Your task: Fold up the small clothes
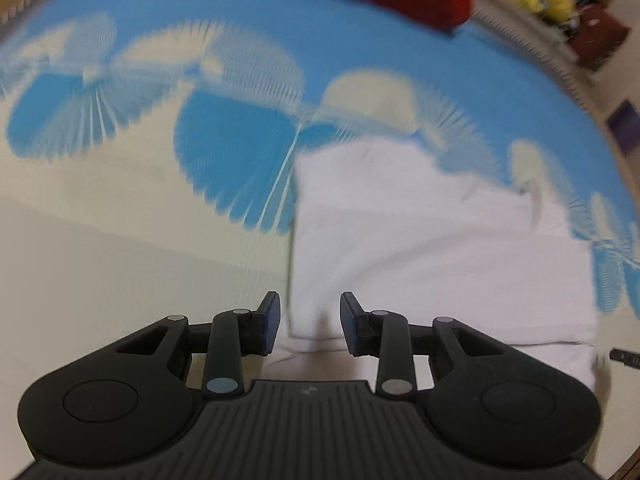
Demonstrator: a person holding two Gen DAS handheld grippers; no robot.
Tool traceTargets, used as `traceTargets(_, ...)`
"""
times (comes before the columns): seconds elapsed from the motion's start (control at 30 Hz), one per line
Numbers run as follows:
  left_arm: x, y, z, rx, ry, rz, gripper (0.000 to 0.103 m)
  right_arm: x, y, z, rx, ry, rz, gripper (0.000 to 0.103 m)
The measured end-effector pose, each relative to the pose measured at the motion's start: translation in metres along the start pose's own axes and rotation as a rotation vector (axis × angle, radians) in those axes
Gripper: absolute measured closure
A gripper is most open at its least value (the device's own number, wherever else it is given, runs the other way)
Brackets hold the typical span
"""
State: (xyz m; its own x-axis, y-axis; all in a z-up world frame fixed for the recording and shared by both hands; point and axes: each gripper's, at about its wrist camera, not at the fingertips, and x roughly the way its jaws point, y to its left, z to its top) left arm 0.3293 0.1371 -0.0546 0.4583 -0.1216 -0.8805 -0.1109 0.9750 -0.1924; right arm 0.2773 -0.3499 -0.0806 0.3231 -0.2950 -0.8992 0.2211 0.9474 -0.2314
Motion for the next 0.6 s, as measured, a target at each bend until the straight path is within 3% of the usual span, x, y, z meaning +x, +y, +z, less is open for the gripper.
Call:
traceTargets(0.1, -0.043, -0.010, -0.004, 0.020, -0.034, -0.011, 0.066, -0.038, -0.037, -0.022, 0.114, -0.069, 0.112, 0.086)
traceTargets(0.2, -0.092, -0.024, -0.022, 0.086, -0.100, 0.004, 0.066, -0.088, -0.060, -0.052, 0.157, -0.194, 0.197, 0.085)
traceTargets(0.4, -0.168, -0.033, -0.101, 0.150, -0.192, -0.049, 0.066, -0.159, -0.095, -0.123, 0.288, -0.360, 0.407, 0.069)
traceTargets(0.5, -0.176, -0.028, -0.150, 0.162, -0.192, -0.060, 0.066, -0.164, -0.098, -0.163, 0.293, -0.390, 0.463, 0.066)
traceTargets(0.6, -0.168, -0.015, -0.191, 0.140, -0.158, -0.043, 0.066, -0.150, -0.099, -0.197, 0.278, -0.332, 0.463, 0.066)
